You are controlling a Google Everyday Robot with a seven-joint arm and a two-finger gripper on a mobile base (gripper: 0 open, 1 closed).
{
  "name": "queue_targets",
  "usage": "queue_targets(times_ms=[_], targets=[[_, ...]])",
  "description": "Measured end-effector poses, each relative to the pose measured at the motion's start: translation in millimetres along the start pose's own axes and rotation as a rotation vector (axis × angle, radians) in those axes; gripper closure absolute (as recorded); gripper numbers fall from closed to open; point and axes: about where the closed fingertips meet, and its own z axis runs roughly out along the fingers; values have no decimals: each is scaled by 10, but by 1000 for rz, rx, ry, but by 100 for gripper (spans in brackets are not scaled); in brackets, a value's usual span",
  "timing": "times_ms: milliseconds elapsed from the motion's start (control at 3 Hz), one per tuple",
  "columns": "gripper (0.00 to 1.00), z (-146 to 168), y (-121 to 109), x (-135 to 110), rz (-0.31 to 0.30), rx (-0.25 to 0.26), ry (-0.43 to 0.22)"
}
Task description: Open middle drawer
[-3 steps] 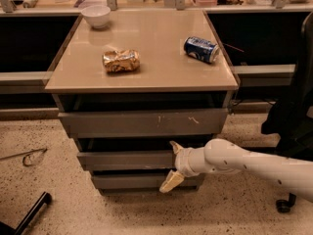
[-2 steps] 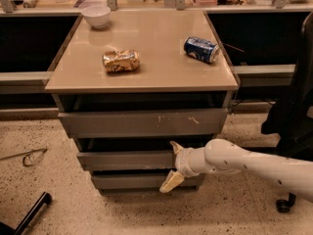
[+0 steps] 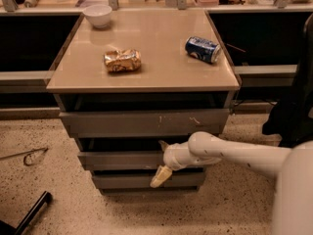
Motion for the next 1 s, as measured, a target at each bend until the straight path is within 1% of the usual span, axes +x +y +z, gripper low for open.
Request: queue_targets(times_ms=[333,667,1000], targets=[[0,331,-96,-7,-32,-37,72],[0,562,-110,-3,-41,-65,106],[0,590,15,-12,-42,-85,123]])
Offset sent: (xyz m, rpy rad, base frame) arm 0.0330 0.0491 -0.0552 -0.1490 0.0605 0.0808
